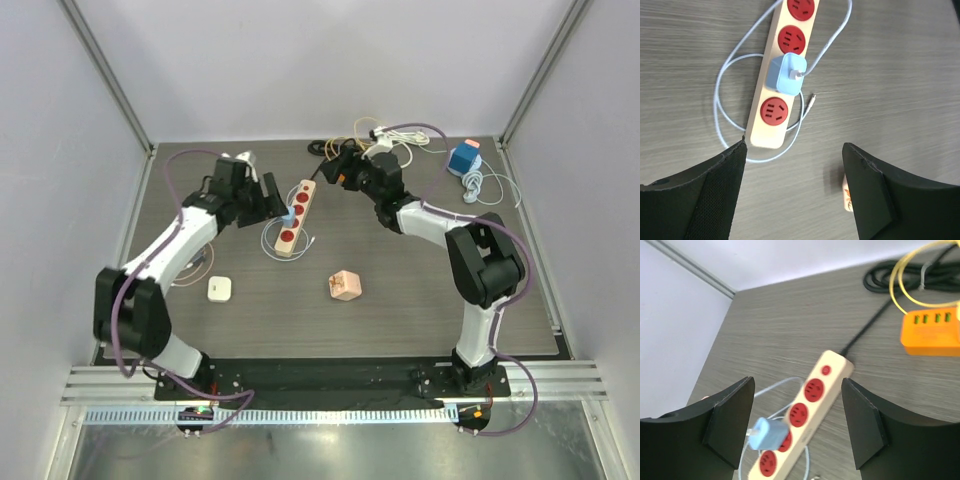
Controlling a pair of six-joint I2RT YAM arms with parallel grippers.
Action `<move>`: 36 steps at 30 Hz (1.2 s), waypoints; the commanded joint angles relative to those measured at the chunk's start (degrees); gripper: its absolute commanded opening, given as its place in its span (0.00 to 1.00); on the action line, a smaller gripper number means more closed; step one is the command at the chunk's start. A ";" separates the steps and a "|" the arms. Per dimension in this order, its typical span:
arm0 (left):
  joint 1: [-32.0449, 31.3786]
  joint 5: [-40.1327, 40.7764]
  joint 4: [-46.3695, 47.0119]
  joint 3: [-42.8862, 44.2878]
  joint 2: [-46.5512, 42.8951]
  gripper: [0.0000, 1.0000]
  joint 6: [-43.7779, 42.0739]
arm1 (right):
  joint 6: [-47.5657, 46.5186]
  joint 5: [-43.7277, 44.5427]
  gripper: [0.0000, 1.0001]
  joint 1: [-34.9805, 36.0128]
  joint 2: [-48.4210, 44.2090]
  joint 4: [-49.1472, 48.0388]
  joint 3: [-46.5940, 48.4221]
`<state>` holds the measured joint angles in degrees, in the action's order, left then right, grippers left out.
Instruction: Pull the plug off the socket
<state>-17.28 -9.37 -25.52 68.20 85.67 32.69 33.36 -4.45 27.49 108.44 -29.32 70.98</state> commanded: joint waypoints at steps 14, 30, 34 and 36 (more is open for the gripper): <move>-6.80 15.95 0.47 14.68 20.33 0.68 -4.30 | 10.39 -16.19 0.62 -5.86 12.40 -8.98 1.62; -6.89 14.72 -0.23 17.84 26.31 0.22 -2.98 | 15.50 -20.69 0.65 -5.60 17.32 -10.93 3.38; -6.80 15.52 -2.69 21.17 25.96 0.00 -3.77 | 16.82 -21.30 0.65 -4.55 17.85 -12.16 3.20; -6.80 15.08 -2.78 22.40 24.99 0.00 -3.86 | 17.17 -22.09 0.65 -4.02 18.73 -12.08 4.25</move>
<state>-24.25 4.40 -27.97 86.61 112.16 29.43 49.17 -24.38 22.15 127.02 -37.47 72.16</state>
